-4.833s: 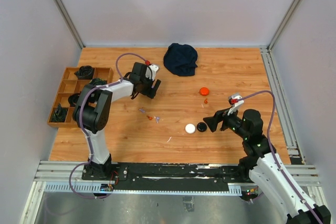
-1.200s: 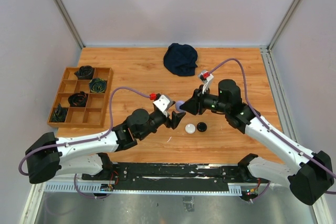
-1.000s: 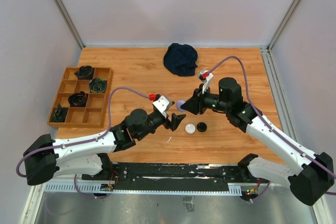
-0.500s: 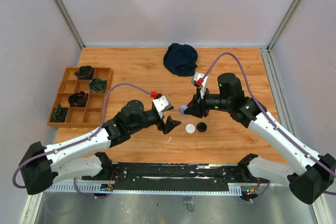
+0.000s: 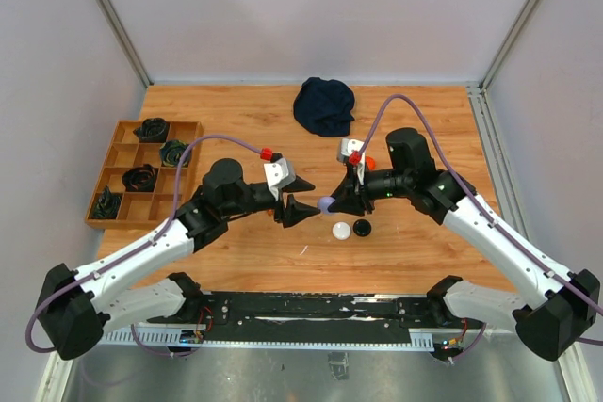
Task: Insert the wireless bluetooth earbuds into the charging case
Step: Pick up the charging case at the center of the board.
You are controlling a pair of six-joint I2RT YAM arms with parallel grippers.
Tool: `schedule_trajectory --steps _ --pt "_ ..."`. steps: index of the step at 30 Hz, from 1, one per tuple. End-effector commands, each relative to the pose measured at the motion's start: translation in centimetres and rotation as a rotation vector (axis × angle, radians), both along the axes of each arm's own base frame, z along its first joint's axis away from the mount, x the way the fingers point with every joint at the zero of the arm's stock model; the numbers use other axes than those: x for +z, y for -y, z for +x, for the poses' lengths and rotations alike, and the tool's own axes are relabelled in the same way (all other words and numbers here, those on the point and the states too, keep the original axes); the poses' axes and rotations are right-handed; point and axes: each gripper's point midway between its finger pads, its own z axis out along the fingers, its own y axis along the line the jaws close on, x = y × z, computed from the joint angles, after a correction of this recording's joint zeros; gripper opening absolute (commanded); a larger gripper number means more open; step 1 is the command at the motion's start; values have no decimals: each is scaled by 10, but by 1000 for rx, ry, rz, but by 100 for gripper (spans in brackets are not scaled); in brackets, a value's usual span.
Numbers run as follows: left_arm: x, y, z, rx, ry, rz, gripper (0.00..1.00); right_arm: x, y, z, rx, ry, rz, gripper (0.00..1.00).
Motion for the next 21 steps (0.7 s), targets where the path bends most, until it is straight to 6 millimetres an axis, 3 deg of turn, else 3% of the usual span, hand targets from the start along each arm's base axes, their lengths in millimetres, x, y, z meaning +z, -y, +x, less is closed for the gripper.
schedule_trajectory --steps 1,21 --pt "4 7 -9 -110 -27 3 61 16 -6 -8 98 73 33 21" --pt "-1 14 -16 -185 -91 30 32 12 -11 -14 164 118 35 21"
